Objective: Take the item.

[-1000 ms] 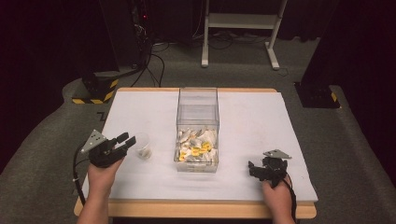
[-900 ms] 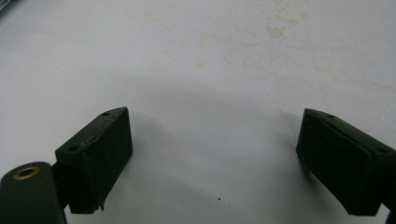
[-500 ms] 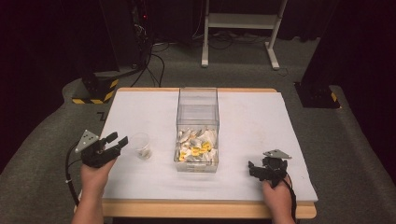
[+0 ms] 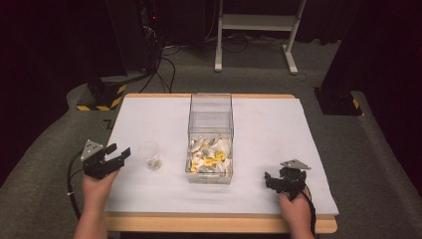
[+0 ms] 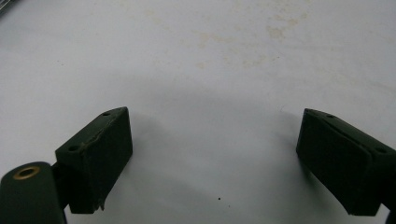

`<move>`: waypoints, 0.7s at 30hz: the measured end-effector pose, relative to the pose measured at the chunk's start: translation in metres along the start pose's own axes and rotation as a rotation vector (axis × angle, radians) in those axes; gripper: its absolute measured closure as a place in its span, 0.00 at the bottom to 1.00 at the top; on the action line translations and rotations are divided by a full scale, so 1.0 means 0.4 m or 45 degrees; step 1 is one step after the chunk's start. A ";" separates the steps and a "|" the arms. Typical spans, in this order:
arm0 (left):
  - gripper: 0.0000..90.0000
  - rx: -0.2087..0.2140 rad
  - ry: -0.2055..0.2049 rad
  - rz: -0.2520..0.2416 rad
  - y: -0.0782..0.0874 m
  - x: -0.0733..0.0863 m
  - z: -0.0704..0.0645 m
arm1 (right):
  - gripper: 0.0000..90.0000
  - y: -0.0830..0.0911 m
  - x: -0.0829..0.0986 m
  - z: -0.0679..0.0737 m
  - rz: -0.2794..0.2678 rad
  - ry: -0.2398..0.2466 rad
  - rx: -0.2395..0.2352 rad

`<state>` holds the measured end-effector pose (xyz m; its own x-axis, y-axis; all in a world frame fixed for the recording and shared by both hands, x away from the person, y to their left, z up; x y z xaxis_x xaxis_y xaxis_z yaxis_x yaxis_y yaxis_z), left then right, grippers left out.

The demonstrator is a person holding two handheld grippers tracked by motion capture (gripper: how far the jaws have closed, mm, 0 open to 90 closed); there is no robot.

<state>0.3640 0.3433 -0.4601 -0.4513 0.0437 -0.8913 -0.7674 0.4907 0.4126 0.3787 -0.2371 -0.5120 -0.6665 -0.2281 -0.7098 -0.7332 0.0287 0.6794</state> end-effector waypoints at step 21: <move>0.18 -0.133 0.021 0.389 -0.096 0.098 0.049 | 0.12 0.000 0.000 0.000 0.000 0.000 0.000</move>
<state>0.3847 0.3431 -0.5144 -0.6745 0.1609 -0.7205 -0.6376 0.3649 0.6784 0.3786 -0.2370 -0.5120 -0.6664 -0.2282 -0.7098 -0.7333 0.0287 0.6793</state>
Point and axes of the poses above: each handheld gripper's, and its own axes: y roughly backward along the jaws, x roughly out of its underside, z roughly to its left, the point moved 1 cm from there along -y, roughly forward along the jaws, and after that the axes turned 13 degrees about x, right-handed, at the moved point
